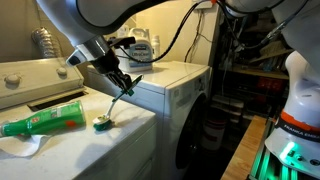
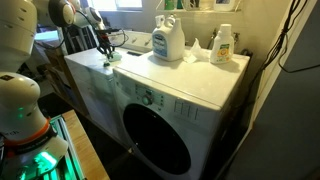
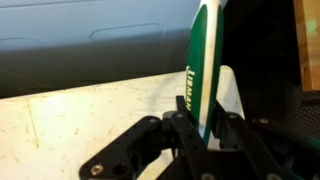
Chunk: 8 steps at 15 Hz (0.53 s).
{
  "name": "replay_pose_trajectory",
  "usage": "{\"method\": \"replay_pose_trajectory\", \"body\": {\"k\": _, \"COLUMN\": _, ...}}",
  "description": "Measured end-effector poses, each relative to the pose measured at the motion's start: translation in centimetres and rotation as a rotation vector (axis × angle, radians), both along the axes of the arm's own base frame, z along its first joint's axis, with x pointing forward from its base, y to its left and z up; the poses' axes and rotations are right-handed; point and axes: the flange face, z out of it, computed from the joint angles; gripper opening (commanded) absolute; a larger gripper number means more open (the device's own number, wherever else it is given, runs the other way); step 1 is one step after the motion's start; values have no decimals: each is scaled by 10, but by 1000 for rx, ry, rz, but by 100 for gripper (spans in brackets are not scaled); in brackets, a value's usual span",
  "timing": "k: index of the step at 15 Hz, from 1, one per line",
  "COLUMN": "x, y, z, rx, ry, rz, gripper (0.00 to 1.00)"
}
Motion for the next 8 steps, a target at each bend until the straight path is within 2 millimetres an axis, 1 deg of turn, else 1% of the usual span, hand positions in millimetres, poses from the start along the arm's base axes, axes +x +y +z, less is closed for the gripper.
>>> {"method": "replay_pose_trajectory", "body": {"k": 5, "x": -38, "y": 16, "z": -2, "rx": 2, "ry": 88, "rz": 102, "gripper": 6}}
{"method": "replay_pose_trajectory", "body": {"k": 8, "x": -63, "y": 13, "z": -3, "rx": -21, "ry": 148, "rz": 142, "gripper": 6}}
